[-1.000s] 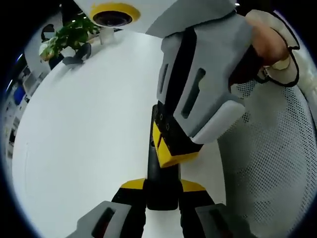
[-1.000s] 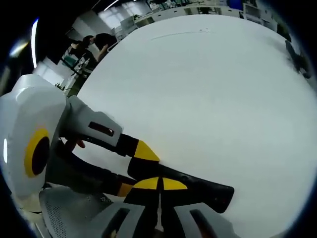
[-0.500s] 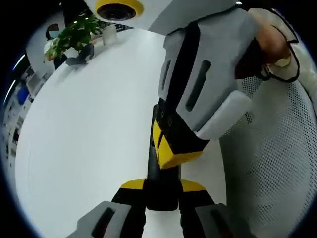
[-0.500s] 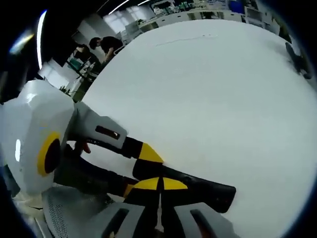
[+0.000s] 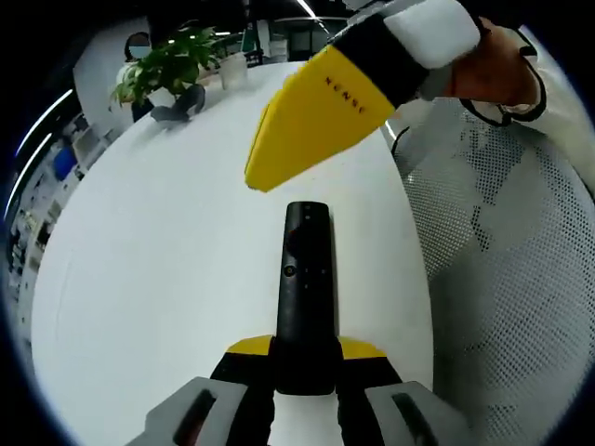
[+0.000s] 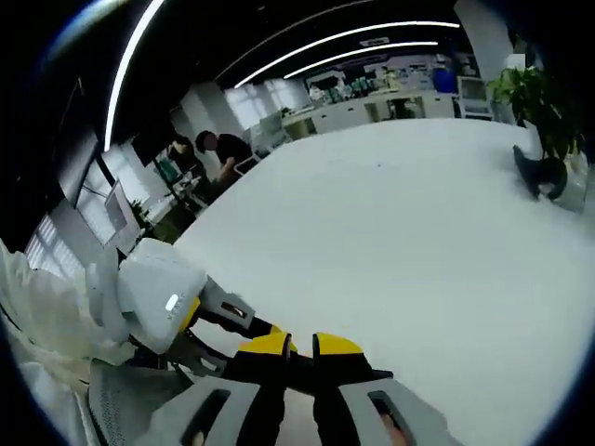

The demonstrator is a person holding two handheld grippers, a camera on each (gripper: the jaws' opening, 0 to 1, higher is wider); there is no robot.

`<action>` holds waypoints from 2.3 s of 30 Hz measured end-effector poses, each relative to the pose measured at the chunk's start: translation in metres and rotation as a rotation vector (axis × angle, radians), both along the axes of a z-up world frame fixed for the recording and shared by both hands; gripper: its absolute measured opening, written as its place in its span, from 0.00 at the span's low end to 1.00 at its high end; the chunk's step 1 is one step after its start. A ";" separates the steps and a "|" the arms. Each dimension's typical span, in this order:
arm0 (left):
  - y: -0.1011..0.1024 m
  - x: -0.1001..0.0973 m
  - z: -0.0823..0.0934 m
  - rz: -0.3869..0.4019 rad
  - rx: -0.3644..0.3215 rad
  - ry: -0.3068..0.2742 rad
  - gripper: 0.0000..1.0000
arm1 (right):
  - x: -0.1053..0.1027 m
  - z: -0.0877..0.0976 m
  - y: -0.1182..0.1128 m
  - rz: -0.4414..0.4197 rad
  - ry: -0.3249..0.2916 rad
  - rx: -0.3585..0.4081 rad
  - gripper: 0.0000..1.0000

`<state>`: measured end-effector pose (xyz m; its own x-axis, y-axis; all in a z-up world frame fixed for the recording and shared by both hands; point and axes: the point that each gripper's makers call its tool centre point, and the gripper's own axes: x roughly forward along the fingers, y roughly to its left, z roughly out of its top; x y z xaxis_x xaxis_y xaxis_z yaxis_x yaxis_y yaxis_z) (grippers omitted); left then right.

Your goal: Press the specified remote control buttons in sequence, fully releasing each button before pressing the next.

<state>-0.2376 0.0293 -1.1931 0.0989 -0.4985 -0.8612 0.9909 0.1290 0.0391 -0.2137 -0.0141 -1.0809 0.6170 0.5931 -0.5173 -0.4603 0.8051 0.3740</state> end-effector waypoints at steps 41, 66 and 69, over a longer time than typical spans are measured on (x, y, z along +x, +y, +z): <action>0.022 0.213 0.017 0.059 0.043 -0.128 0.22 | -0.010 0.017 -0.075 -0.170 -0.157 -0.092 0.93; 0.002 0.288 0.012 -0.043 0.097 -0.181 0.22 | -0.002 -0.001 -0.101 -0.234 -0.081 -0.073 0.92; -0.002 0.288 0.006 -0.097 0.091 -0.200 0.23 | -0.002 -0.002 -0.102 -0.231 -0.077 -0.085 0.91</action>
<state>0.0508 0.0272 -1.1866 0.2275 -0.4356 -0.8709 0.9698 0.0203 0.2432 -0.2157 -0.1158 -1.0830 0.7704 0.3885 -0.5056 -0.2852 0.9192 0.2717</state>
